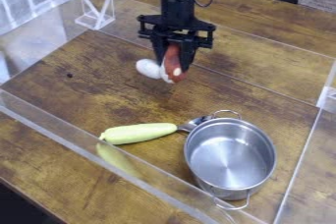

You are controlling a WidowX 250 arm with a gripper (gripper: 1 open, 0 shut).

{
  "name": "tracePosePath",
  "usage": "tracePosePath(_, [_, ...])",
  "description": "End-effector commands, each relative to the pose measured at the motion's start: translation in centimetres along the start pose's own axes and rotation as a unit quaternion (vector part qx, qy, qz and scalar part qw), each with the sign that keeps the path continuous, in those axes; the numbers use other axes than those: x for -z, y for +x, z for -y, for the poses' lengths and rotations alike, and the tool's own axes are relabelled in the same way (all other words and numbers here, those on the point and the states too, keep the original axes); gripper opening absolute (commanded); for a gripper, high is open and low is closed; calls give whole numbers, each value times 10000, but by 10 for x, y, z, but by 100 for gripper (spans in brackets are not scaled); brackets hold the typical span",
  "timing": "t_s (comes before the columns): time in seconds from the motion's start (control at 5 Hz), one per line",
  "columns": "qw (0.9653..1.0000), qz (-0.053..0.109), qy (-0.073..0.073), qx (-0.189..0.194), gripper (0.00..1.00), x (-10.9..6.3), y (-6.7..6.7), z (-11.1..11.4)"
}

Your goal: Remove the mushroom from the silver pot and put it on the table

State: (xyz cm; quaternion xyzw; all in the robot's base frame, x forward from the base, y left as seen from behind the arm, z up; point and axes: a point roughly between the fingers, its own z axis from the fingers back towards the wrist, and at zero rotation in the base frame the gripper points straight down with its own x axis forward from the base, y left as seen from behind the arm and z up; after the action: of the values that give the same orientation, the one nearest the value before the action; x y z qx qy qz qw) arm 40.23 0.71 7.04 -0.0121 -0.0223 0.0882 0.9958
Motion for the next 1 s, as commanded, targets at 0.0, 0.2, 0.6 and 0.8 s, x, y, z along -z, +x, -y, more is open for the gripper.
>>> tracePosePath(0.0, [9995, 308, -69, 86, 0, -22, 15, -10])
tracePosePath(0.2, [9993, 340, -106, 79, 100, -23, 15, 0])
tracePosePath(0.6, [9978, 431, -90, -489, 100, -14, 14, -6])
tracePosePath(0.8, [9984, 435, -92, -338, 100, -18, 14, -3])
